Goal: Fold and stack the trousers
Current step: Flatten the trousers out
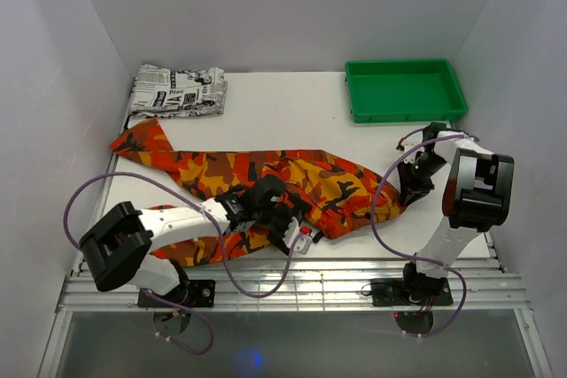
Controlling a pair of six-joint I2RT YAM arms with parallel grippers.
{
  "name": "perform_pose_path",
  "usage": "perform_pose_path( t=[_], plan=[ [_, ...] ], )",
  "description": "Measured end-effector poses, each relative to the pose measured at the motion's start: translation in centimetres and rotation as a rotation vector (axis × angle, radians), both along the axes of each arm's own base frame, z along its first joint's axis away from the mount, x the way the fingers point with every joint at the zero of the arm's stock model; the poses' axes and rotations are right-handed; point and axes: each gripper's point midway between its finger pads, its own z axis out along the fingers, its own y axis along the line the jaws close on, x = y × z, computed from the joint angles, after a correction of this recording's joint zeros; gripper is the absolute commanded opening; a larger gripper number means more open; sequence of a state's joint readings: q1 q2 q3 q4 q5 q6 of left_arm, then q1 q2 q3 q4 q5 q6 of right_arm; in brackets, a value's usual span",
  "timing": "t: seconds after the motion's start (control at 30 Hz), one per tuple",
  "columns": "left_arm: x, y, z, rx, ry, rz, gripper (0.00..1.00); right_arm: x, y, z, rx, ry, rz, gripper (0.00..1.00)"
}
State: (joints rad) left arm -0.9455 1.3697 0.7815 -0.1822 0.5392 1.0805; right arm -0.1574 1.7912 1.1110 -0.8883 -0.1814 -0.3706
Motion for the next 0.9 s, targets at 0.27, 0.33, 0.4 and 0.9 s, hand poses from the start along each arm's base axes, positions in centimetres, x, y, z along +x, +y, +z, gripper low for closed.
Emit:
perform_pose_path(
  t=[0.27, 0.33, 0.4, 0.9],
  plan=[
    [1.2, -2.2, -5.7, 0.041, -0.320, -0.074, 0.85, 0.8, 0.7, -0.2, 0.049, 0.000, -0.027, 0.08],
    [2.1, -3.4, -5.7, 0.015, -0.391, -0.069, 0.83, 1.2, 0.8, -0.1, 0.061, -0.008, -0.026, 0.08],
    [3.1, -4.3, -5.7, -0.008, -0.451, -0.054, 0.81, 1.8, 0.9, 0.0, 0.071, -0.021, -0.026, 0.08],
    [1.0, -9.2, 5.0, -0.181, -0.175, -0.033, 0.00, 14.1, 0.5, 5.6, 0.095, -0.305, -0.012, 0.08]
  ],
)
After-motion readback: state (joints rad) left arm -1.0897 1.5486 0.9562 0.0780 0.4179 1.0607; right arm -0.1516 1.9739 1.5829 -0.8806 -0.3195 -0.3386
